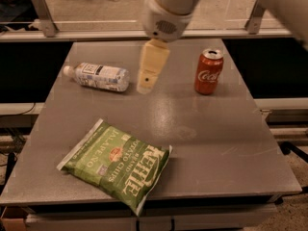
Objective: Place blue plastic bottle upright
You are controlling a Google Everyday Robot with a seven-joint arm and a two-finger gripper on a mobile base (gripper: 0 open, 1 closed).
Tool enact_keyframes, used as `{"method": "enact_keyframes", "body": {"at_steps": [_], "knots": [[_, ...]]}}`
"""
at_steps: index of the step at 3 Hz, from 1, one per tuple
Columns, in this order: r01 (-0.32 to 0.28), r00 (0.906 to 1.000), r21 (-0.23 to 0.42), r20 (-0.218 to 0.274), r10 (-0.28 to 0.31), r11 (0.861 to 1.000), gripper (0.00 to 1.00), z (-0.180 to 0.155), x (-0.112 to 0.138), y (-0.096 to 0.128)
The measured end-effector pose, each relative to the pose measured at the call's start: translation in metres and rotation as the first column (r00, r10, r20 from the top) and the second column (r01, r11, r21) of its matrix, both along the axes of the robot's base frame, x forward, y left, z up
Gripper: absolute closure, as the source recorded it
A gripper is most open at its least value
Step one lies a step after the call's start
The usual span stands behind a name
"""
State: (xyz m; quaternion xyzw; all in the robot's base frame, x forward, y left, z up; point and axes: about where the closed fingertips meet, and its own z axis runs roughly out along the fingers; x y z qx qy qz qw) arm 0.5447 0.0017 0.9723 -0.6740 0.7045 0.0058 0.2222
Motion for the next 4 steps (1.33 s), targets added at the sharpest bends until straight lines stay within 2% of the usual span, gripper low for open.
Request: {"method": "enact_keyframes", "body": {"at_steps": [1,2,3,4], "knots": [[0.009,0.9999,0.029,-0.009,-0.008,1.000,0.00,-0.017,0.034,0.055],[0.043,0.9984,0.049,-0.038,-0.041,0.998,0.00,-0.039,0.060,0.098],[0.093,0.9926,0.057,-0.083,-0.088,0.994,0.00,-0.062,0.083,0.130],[0.134,0.9830,0.056,-0.134,-0.125,0.989,0.00,-0.083,0.094,0.153]]}}
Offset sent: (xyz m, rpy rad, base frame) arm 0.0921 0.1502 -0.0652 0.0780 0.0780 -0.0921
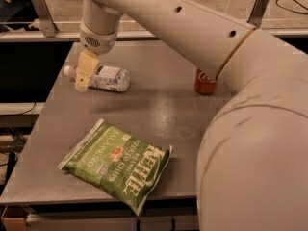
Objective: Place blue plastic bottle upright
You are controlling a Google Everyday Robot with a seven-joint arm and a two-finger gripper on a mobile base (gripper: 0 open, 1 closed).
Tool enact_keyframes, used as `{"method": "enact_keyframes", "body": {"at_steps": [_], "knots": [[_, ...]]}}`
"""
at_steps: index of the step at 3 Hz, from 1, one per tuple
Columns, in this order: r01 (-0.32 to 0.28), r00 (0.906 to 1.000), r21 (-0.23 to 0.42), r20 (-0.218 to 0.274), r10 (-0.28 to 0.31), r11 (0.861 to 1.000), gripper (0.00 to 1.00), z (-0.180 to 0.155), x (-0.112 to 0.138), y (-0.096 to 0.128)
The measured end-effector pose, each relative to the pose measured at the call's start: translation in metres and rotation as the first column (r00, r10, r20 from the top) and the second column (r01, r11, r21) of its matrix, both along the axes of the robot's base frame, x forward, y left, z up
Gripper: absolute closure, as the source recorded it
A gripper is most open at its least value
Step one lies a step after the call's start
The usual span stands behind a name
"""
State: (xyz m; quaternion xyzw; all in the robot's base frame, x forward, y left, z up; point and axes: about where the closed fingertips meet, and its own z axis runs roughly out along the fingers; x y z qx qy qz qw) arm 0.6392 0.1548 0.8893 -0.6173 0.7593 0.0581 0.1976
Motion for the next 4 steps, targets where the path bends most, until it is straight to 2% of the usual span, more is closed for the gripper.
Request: {"method": "enact_keyframes", "body": {"at_steps": [1,2,3,4], "knots": [[0.017,0.9994,-0.001,-0.031,-0.017,1.000,0.00,-0.019,0.006,0.025],[0.029,0.9984,-0.015,-0.048,-0.030,0.999,0.00,-0.033,0.010,0.041],[0.048,0.9971,-0.033,-0.057,-0.049,0.998,0.18,-0.043,0.012,0.049],[0.064,0.9960,-0.036,-0.059,-0.066,0.997,0.41,-0.047,0.014,0.049]]}}
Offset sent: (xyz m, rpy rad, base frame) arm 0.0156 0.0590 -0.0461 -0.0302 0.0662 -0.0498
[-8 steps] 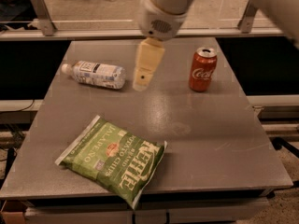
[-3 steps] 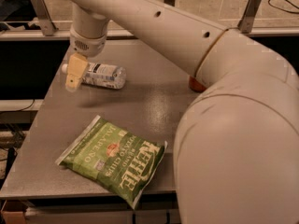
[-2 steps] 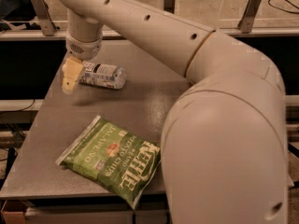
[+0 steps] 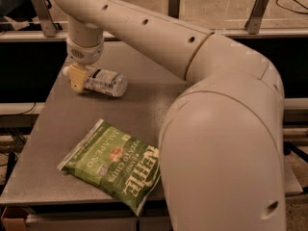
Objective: Place blue plastic bottle upright
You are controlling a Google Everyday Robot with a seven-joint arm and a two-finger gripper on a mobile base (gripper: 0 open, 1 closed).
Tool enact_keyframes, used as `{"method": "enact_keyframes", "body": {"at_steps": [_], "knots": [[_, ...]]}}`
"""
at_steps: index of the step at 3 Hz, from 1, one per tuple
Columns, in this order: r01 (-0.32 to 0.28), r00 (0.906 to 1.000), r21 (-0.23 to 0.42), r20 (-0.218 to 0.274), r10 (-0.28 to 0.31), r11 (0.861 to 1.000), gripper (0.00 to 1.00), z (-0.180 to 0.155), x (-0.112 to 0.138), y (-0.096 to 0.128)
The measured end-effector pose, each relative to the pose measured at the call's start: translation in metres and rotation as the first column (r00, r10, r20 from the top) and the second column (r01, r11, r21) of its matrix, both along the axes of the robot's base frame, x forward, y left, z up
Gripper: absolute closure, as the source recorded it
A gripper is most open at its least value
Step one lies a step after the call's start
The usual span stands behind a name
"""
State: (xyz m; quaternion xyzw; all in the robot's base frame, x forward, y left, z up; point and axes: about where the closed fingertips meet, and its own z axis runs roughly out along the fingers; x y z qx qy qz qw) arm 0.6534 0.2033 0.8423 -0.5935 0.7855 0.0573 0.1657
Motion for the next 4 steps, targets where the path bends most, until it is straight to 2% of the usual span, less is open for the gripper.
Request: {"method": "enact_keyframes", "body": {"at_steps": [1,2,3,4], "knots": [[0.011,0.9998,0.021,0.015,-0.011,1.000,0.64,0.008,0.003,-0.007],[0.014,0.9982,0.106,0.057,-0.020,0.994,0.87,0.041,0.005,-0.027],[0.001,0.9944,0.254,0.102,-0.028,0.967,1.00,0.084,0.002,-0.064],[-0.010,0.9907,0.401,0.128,-0.045,0.916,1.00,0.115,0.000,-0.111]]}}
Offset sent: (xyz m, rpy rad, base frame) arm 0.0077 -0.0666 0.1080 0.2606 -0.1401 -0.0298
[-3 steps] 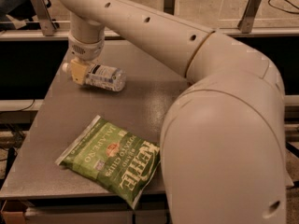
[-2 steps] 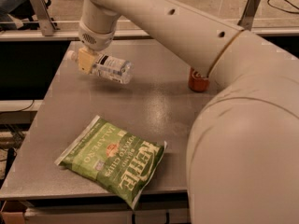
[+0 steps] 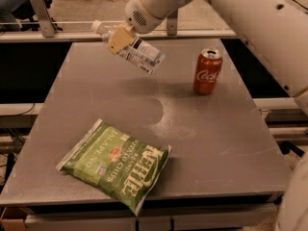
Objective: Place blue plastic bottle upright
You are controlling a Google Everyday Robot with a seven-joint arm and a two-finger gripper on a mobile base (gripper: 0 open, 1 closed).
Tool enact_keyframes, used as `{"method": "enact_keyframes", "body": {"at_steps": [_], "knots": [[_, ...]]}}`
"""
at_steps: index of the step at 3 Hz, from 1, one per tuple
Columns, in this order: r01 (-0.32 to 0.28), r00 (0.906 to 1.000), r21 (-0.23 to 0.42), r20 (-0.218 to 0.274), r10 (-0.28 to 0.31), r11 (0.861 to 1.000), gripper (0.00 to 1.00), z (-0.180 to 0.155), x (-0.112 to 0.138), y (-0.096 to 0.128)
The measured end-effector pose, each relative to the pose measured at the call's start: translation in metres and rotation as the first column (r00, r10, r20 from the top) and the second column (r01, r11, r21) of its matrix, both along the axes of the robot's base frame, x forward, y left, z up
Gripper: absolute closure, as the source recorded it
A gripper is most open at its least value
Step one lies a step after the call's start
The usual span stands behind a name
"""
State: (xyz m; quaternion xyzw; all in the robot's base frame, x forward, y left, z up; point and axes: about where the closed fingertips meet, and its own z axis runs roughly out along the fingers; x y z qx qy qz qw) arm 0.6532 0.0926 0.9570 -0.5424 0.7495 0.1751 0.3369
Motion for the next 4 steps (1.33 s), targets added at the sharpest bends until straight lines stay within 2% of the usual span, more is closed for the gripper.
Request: {"method": "enact_keyframes", "body": {"at_steps": [1,2,3,4], "knots": [[-0.003,0.9998,0.153,0.020,0.000,0.988,1.00,0.018,-0.003,-0.056],[-0.007,0.9997,0.294,0.023,0.000,0.956,1.00,0.028,-0.011,-0.107],[-0.013,0.9999,0.422,0.014,0.008,0.907,1.00,0.036,-0.029,-0.144],[-0.009,0.9998,0.539,-0.010,0.017,0.842,1.00,0.038,-0.050,-0.172]]}}
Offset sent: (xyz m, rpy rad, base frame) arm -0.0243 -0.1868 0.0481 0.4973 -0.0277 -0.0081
